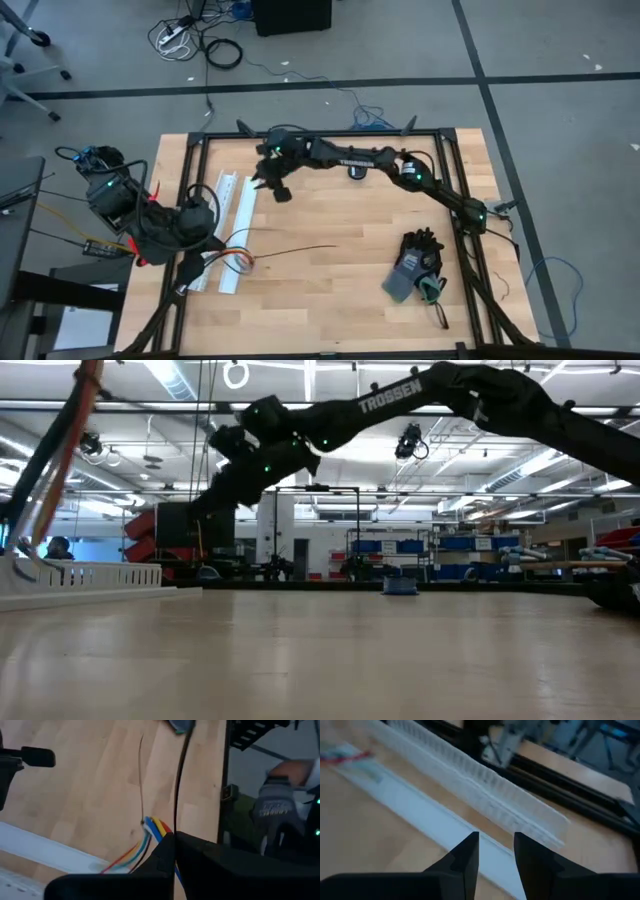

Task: Ziptie cables
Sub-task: Wrap the cables together using a ziptie

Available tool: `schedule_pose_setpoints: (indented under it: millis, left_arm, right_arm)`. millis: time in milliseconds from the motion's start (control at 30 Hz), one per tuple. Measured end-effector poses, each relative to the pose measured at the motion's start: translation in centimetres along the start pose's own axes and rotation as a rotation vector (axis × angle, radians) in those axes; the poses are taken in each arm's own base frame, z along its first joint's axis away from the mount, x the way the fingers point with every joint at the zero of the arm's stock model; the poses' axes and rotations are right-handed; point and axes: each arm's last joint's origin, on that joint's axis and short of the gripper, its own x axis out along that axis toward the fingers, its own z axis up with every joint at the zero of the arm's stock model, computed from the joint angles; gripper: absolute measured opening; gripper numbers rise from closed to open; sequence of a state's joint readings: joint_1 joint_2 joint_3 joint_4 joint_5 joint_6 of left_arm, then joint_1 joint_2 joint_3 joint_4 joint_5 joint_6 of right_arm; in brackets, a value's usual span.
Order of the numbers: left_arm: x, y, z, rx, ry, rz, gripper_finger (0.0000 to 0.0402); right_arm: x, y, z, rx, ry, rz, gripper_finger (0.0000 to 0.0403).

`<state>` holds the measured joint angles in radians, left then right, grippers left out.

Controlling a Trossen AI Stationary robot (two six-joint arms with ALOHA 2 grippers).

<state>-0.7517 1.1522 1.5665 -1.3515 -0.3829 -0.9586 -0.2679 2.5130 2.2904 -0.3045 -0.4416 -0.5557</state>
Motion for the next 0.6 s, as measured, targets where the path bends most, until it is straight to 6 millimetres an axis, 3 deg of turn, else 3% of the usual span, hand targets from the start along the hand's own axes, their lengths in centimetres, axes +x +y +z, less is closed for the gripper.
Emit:
schedule_pose_setpoints:
  millis: [233,367,467,600]
  left_arm:
    - [0.1,-0.1,0.3,-0.034,-0.052,0.017,0.0000]
    - [0.6,-0.3,0.4,-0.054,-0.082,0.067,0.0000]
    - [1.8,-0.6,0.0,-0.070,-0.050,0.117,0.0000]
    - [3.6,-0.2,-0.9,-0.062,0.009,0.220,0.0000]
  right_arm:
    - [1.0,2.3,2.1,-0.060,-0.173,0.187,0.0114]
    - [1.0,3.5,2.3,-0.024,-0.034,0.150,0.0114]
    - [-0.9,3.9,2.8,-0.015,0.155,0.096,0.0113]
    - [-5.2,3.8,3.9,0.023,0.338,0.123,0.0113]
